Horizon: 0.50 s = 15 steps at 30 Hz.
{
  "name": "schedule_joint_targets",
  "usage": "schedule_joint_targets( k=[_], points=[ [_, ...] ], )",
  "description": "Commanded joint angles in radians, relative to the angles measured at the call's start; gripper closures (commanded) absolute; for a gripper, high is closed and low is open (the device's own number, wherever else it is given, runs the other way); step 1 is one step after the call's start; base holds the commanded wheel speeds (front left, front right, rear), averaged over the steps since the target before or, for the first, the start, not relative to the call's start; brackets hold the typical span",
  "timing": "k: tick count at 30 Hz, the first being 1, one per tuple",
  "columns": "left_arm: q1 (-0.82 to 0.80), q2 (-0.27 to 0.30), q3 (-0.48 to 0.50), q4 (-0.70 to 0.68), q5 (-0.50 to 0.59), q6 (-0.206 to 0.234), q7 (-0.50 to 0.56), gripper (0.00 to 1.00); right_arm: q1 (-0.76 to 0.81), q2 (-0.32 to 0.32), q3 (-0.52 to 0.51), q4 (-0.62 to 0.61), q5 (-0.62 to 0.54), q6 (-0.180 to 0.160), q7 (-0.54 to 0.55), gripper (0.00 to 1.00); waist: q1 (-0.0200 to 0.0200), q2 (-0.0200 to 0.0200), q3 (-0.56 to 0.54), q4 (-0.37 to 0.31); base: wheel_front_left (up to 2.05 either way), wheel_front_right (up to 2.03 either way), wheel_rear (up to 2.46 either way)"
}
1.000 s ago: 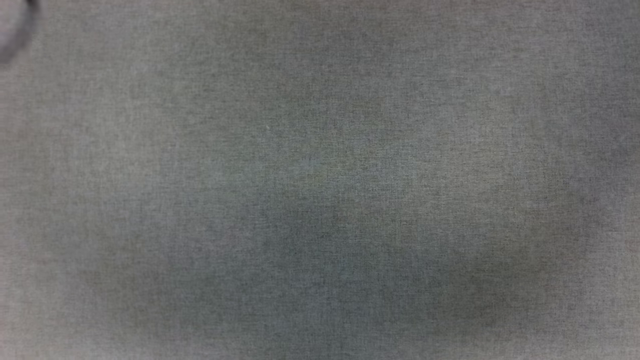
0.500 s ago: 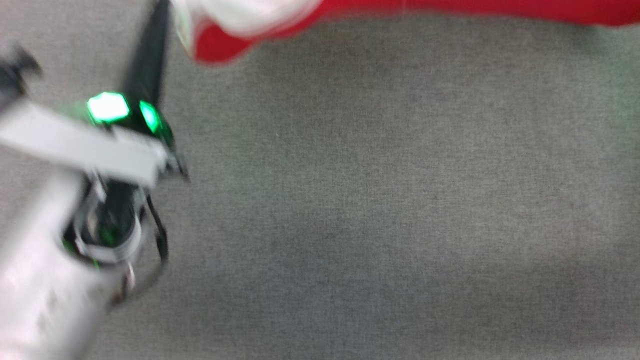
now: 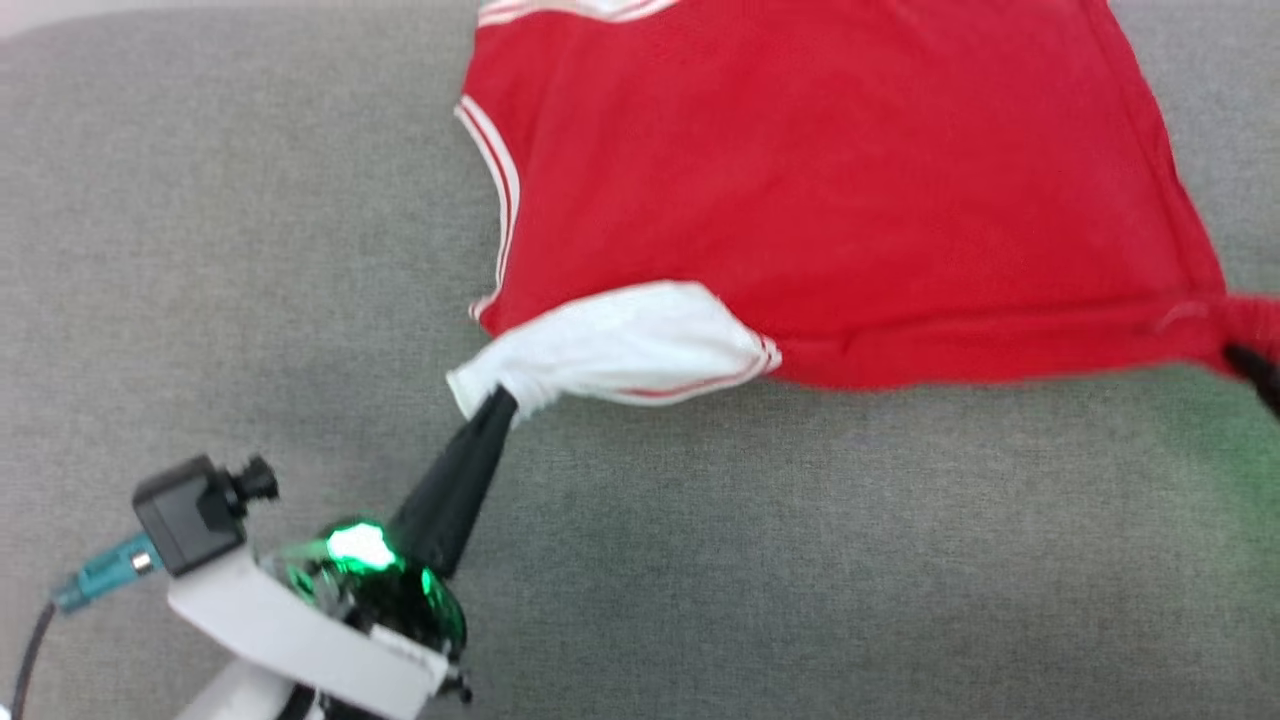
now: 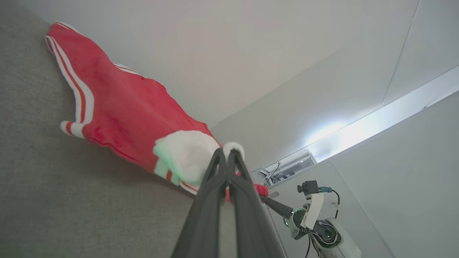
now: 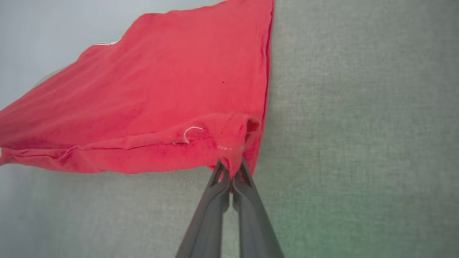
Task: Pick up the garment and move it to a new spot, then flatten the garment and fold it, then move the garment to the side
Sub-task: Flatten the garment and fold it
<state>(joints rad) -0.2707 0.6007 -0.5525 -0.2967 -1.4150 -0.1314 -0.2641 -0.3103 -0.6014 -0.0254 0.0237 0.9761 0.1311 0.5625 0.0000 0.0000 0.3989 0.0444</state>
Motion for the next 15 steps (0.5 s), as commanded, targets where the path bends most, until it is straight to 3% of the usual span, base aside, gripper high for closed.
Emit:
schedule_joint_targets(
  k=[1,8,15],
  points=[
    [0.037,0.008,-0.006,-0.029,0.015,0.002,0.001,1.0,0.068,0.006,-0.029,-0.046,0.001,-0.001,0.024,1.0,0.0,0.0,-0.023,0.002,0.0,0.0,0.0],
    [0.155,0.024,-0.002,-0.114,0.041,0.002,0.001,1.0,0.257,0.04,-0.127,-0.195,0.003,-0.001,0.094,1.0,0.0,0.0,-0.053,-0.007,0.0,0.0,0.0],
    [0.34,0.059,0.062,-0.237,0.078,0.002,0.0,1.0,0.416,0.075,-0.233,-0.342,0.032,-0.001,0.17,1.0,0.0,0.0,-0.055,-0.021,0.0,0.0,0.0]
  ],
)
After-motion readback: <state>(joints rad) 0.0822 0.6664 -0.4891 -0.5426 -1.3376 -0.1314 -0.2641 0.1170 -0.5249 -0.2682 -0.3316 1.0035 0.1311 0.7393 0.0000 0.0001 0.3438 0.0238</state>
